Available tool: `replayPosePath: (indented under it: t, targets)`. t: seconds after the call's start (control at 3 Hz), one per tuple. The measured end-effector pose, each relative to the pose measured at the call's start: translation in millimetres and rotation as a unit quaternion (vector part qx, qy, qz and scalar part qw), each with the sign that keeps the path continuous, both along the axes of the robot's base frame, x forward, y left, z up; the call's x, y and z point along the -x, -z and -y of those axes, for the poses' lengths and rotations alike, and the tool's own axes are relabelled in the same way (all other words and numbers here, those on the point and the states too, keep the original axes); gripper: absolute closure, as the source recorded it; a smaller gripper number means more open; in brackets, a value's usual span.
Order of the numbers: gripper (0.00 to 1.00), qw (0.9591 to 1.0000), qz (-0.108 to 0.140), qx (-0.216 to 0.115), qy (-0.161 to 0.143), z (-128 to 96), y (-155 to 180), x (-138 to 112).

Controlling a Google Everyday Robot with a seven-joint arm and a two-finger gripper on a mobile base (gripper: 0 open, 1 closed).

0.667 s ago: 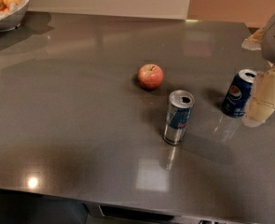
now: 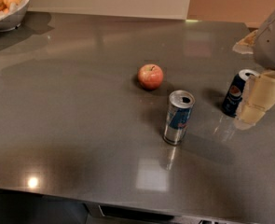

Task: Move redbull can near apple

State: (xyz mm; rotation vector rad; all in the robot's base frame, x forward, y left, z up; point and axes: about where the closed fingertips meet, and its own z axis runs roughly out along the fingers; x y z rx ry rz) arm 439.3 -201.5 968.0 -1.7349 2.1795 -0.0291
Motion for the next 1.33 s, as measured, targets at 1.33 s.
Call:
replayPosePath:
  t: [1.33]
  targets:
    - [0.00, 0.9900, -0.053, -0.110, -0.071, -63, 53, -4]
